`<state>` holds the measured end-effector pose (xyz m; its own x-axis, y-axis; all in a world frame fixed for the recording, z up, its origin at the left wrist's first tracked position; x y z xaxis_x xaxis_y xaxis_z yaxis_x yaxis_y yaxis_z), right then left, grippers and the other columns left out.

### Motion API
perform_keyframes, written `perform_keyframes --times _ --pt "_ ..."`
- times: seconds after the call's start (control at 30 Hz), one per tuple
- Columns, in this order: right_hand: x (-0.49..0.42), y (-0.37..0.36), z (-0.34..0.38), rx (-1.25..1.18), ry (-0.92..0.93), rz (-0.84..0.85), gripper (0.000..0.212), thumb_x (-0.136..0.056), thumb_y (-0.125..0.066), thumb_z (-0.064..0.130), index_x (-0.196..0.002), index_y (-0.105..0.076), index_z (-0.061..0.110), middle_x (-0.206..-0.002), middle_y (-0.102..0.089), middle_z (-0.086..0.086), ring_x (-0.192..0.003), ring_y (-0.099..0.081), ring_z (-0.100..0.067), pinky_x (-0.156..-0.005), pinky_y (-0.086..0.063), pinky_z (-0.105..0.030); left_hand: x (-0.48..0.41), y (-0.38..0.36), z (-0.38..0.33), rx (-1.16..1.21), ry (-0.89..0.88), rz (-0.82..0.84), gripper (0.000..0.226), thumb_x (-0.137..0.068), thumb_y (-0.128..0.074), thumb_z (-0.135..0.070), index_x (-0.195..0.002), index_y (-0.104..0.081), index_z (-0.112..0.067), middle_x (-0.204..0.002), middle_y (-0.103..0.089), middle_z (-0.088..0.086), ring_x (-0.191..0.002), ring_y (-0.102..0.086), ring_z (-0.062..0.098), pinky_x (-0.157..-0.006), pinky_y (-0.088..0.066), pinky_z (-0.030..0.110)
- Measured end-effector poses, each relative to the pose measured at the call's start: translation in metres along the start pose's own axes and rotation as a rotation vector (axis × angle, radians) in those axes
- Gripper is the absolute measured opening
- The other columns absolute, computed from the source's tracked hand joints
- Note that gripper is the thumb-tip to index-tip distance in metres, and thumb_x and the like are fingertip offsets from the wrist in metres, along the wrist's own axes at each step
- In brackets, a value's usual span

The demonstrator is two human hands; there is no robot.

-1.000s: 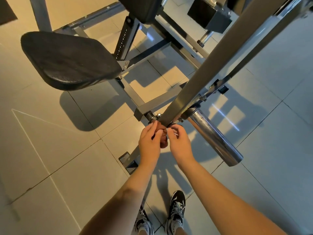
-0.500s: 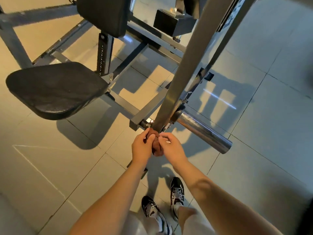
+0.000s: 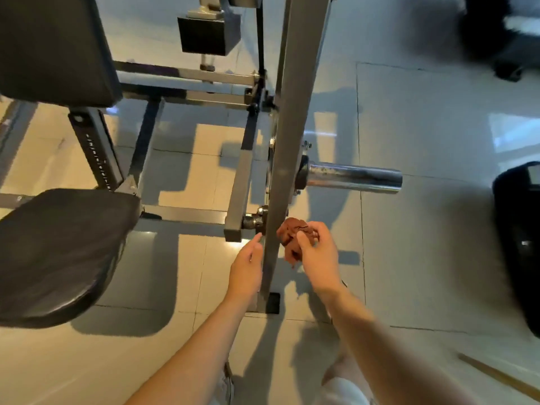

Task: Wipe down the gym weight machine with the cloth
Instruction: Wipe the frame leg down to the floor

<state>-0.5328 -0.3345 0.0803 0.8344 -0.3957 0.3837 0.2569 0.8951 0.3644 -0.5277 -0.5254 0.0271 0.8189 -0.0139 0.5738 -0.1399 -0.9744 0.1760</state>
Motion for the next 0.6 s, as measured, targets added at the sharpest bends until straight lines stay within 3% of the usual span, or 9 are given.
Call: perform_keyframes --times 0.1,0.13,0.27,0.33,0.37,0.47,0.53,0.6 --pt "0.001 -0.019 0.012 -0.024 0.088 -0.083 0.024 -0.097 -0.060 0.005 -0.104 -0.060 0.028 -0.112 -0.056 0.000 -0.092 -0.058 0.012 -0.074 -0.048 -0.006 -0.012 -0.008 0.002 0.018 -0.038 0.121 0.040 -0.110 -0.038 -0.032 -0.149 -0.040 -0.036 -0.148 -0.048 -0.010 -0.138 -0.041 0.005 -0.116 -0.031 0.027" --pt "-0.001 -0.025 0.012 -0.013 0.108 -0.106 0.023 -0.097 -0.060 0.003 -0.107 -0.061 0.023 -0.114 -0.054 0.001 -0.093 -0.057 0.012 -0.075 -0.047 -0.005 -0.018 -0.009 0.003 0.025 -0.057 0.142 0.039 -0.109 -0.039 -0.032 -0.148 -0.039 -0.038 -0.148 -0.049 -0.010 -0.137 -0.042 0.005 -0.116 -0.032 0.028" --pt "0.009 -0.056 -0.031 0.006 0.070 -0.114 0.027 -0.093 -0.063 -0.002 -0.101 -0.068 0.023 -0.108 -0.059 0.002 -0.092 -0.060 0.006 -0.081 -0.055 -0.021 -0.032 -0.010 0.017 -0.064 -0.114 0.180 0.040 -0.110 -0.041 -0.028 -0.149 -0.044 -0.033 -0.137 -0.052 -0.016 -0.128 -0.047 0.001 -0.096 -0.035 0.006" --pt "0.021 -0.069 -0.060 0.005 0.014 -0.135 0.032 -0.091 -0.065 0.001 -0.095 -0.069 0.032 -0.102 -0.063 0.006 -0.093 -0.063 -0.001 -0.087 -0.057 -0.035 -0.033 -0.008 0.029 -0.129 -0.134 0.209 0.041 -0.110 -0.039 -0.028 -0.150 -0.044 -0.031 -0.135 -0.050 -0.018 -0.120 -0.047 -0.005 -0.084 -0.032 -0.005" --pt "0.025 -0.071 -0.069 -0.009 0.007 -0.156 0.034 -0.093 -0.065 0.003 -0.093 -0.068 0.036 -0.101 -0.064 0.007 -0.092 -0.064 -0.001 -0.085 -0.057 -0.034 -0.034 -0.007 0.035 -0.151 -0.150 0.223 0.041 -0.110 -0.039 -0.029 -0.151 -0.044 -0.030 -0.135 -0.049 -0.019 -0.116 -0.047 -0.009 -0.081 -0.031 -0.007" --pt "0.026 -0.065 -0.064 -0.094 0.024 -0.175 0.026 -0.098 -0.063 0.008 -0.096 -0.065 0.034 -0.104 -0.061 0.004 -0.088 -0.060 0.012 -0.071 -0.050 -0.008 -0.034 0.001 0.046 -0.124 -0.156 0.212 0.040 -0.110 -0.037 -0.029 -0.149 -0.043 -0.033 -0.134 -0.046 -0.023 -0.120 -0.043 -0.009 -0.080 -0.028 -0.009" --pt "0.020 -0.058 -0.051 -0.097 0.118 -0.189 0.017 -0.098 -0.064 0.013 -0.105 -0.064 0.029 -0.108 -0.058 0.007 -0.094 -0.054 0.017 -0.074 -0.043 0.000 -0.032 -0.003 0.049 -0.088 -0.153 0.210 0.035 -0.111 -0.035 -0.030 -0.143 -0.041 -0.042 -0.129 -0.049 -0.029 -0.125 -0.042 -0.007 -0.087 -0.029 -0.005" --pt "0.014 -0.060 -0.043 -0.020 0.205 -0.208 0.018 -0.096 -0.067 0.016 -0.111 -0.065 0.027 -0.111 -0.057 0.007 -0.101 -0.052 0.012 -0.081 -0.038 0.002 -0.028 -0.011 0.050 -0.050 -0.165 0.212 0.031 -0.111 -0.034 -0.031 -0.138 -0.042 -0.045 -0.121 -0.051 -0.037 -0.119 -0.047 -0.015 -0.090 -0.032 -0.001"
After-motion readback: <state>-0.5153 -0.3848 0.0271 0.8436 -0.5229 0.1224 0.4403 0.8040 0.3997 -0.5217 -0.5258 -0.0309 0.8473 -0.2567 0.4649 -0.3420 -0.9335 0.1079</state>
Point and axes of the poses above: each hand's wrist, its own x-axis away from the middle knuckle, its own y-axis out of the back of the hand, z = x × y, the point moved 10 cm from there along -x, towards the middle knuckle
